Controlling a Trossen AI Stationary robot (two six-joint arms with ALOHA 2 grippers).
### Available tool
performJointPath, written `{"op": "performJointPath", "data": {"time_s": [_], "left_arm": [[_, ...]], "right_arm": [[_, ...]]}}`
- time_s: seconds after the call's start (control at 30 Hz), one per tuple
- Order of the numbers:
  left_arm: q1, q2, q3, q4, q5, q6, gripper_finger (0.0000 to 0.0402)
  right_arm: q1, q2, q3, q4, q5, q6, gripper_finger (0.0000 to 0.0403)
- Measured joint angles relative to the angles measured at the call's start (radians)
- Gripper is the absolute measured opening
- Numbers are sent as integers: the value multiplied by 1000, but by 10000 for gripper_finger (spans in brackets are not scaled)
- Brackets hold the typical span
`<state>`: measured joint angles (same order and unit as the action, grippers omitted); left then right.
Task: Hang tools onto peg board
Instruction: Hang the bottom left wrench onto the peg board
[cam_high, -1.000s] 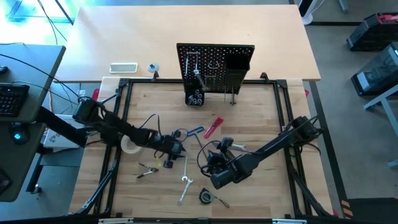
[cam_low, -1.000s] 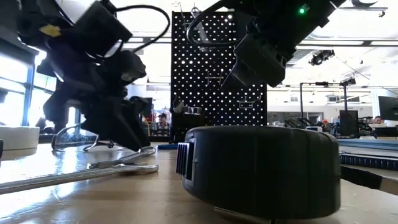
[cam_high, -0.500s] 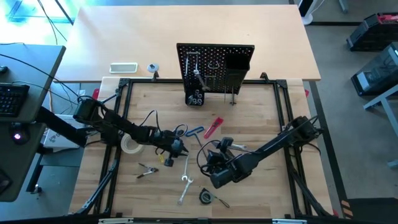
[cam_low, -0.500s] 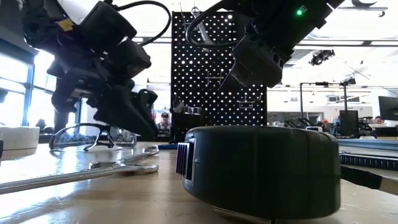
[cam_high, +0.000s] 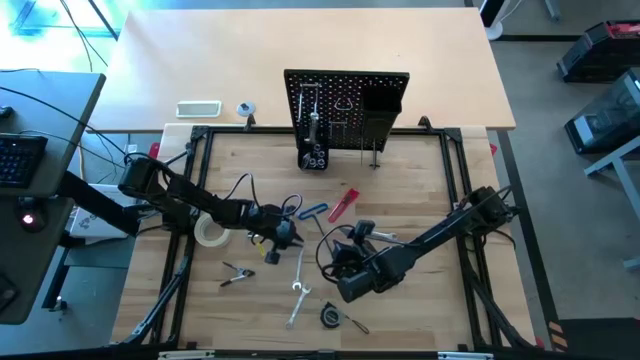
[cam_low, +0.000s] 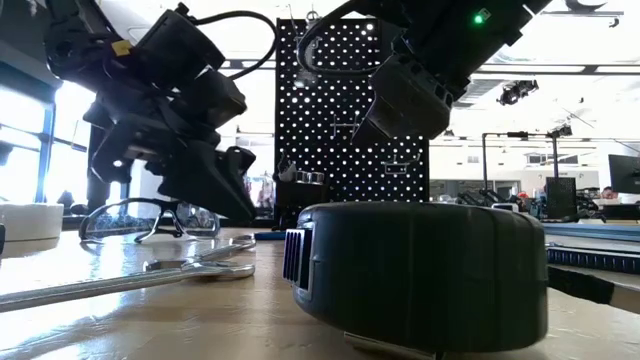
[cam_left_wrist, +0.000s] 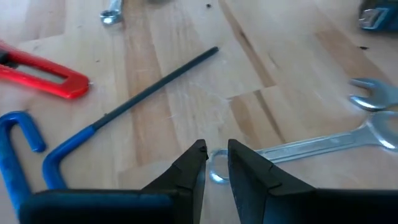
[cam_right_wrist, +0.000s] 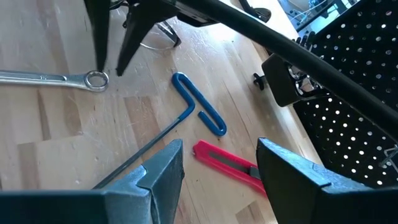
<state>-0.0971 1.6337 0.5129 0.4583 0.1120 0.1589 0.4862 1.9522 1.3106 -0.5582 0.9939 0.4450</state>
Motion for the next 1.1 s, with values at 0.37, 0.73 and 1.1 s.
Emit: {"op": "performJointPath", "data": {"time_s": [0.37,0.73,1.1], "left_arm": [[1,0,0,-14,18,-8,58],[12,0,0,-12,44,-8,58],[12,0,0,10,28,-18,58]], "right_arm": [[0,0,0,3,0,0,197],[0,0,0,16,1,0,197],[0,0,0,26,1,0,197]]}}
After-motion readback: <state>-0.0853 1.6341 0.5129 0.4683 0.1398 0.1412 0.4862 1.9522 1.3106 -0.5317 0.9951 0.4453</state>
